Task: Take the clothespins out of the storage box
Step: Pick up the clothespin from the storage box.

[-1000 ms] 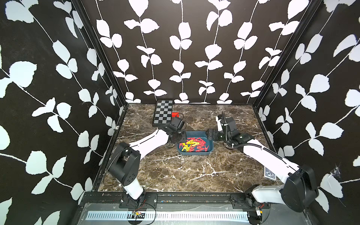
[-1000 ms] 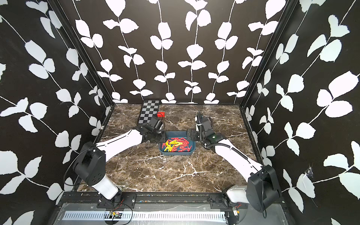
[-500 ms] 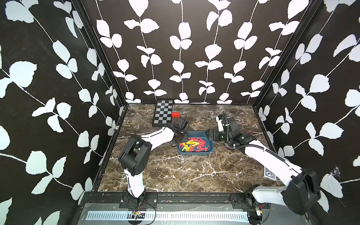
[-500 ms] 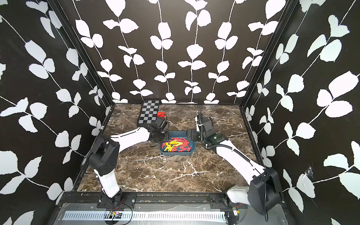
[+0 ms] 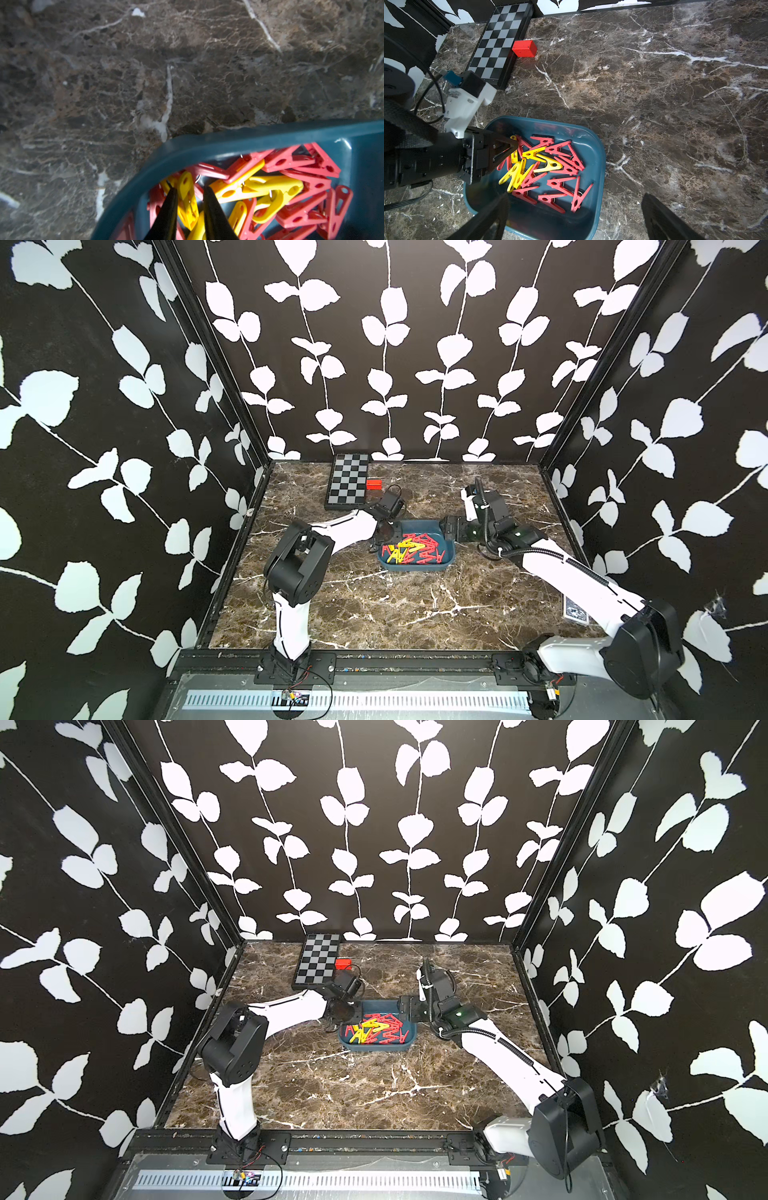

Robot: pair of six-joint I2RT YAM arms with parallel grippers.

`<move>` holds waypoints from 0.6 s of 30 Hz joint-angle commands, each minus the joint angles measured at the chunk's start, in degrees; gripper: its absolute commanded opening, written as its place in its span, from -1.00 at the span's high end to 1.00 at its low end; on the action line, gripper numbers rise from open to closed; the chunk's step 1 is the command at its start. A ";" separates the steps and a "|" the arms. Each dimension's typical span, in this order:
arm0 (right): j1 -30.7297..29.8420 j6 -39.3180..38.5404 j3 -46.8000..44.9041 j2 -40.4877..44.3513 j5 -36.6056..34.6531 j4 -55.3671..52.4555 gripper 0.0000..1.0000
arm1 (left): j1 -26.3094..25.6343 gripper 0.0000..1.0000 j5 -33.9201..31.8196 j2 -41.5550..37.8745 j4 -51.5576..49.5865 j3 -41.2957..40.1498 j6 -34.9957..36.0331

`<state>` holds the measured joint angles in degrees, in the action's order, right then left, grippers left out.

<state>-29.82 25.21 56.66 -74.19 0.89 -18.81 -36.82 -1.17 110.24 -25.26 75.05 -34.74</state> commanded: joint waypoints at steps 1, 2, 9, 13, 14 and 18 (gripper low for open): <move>0.33 -0.27 0.37 1.39 -0.33 -0.52 -0.97 | 0.03 0.53 -0.67 0.13 0.02 1.64 1.07; 0.31 -0.25 0.35 1.35 -0.28 -0.49 -0.97 | 0.00 0.54 -0.67 0.37 0.03 1.74 1.21; 0.29 -0.16 0.29 1.35 -0.32 -0.35 -0.98 | 0.01 0.63 -0.50 1.54 -0.28 2.39 1.69; 0.32 -0.08 0.22 1.36 -0.18 -0.29 -0.97 | -0.01 0.79 -0.85 0.71 -0.58 2.22 1.89; 0.29 -0.08 0.15 1.38 -0.13 -0.35 -0.98 | 0.05 0.86 -0.85 0.40 -0.58 2.12 1.87; 0.37 -0.08 0.05 1.25 -0.01 0.00 -0.97 | 0.04 0.95 -0.35 -0.84 -0.84 2.12 1.88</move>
<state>-29.82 25.23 56.66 -74.19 0.91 -18.81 -36.82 -1.19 111.92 -25.10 76.05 -33.23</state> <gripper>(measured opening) 0.988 0.059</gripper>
